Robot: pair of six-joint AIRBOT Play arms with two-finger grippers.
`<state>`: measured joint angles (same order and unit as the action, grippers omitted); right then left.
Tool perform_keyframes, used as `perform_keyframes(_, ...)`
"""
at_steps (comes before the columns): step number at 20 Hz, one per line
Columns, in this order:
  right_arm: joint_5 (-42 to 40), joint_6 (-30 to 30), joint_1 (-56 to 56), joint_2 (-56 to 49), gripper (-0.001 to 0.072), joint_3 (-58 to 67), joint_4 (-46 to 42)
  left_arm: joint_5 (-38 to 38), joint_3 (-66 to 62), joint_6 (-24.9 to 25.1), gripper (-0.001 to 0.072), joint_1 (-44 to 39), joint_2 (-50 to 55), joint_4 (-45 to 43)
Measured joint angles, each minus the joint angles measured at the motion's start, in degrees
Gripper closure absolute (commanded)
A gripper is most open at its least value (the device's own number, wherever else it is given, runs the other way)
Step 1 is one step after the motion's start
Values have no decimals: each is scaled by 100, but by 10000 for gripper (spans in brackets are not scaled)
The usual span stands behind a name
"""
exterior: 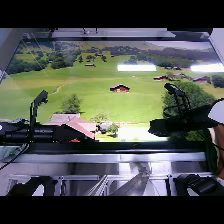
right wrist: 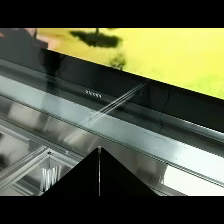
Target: Fold the shirts.
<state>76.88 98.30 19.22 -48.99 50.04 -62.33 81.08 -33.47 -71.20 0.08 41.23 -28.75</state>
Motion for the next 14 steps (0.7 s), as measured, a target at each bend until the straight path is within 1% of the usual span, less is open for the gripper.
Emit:
perform_keyframes(1, 0, 0, 0, 0, 687, 0, 0, -2, 0, 0, 465, 0, -4, 0)
perform_keyframes(2, 0, 0, 0, 0, 687, 0, 0, -24, 0, 0, 368, 20, -7, 0)
perform_keyframes(5, 2, 0, 0, 0, 687, 0, 0, -79, -136, -26, 368, 389, -9, -57)
perform_keyframes(7, 4, 0, 0, 0, 687, 0, 0, -11, -492, -107, 367, 1010, -9, -306)
perform_keyframes(8, 4, 0, 0, 0, 687, 0, 0, 55, -752, -140, 304, 1434, -9, -529)
perform_keyframes(9, 4, 0, 0, 0, 687, 0, 0, 98, -1014, -153, -13, 1851, -7, -811)
perform_keyframes(11, 4, 0, 7, 0, 687, 0, 2, 48, -1517, -306, -4, 2712, 2, -1635)
perform_keyframes(14, 4, 0, 9, -2, 687, 0, 33, -149, -1987, -813, -4, 3539, 131, -3318)
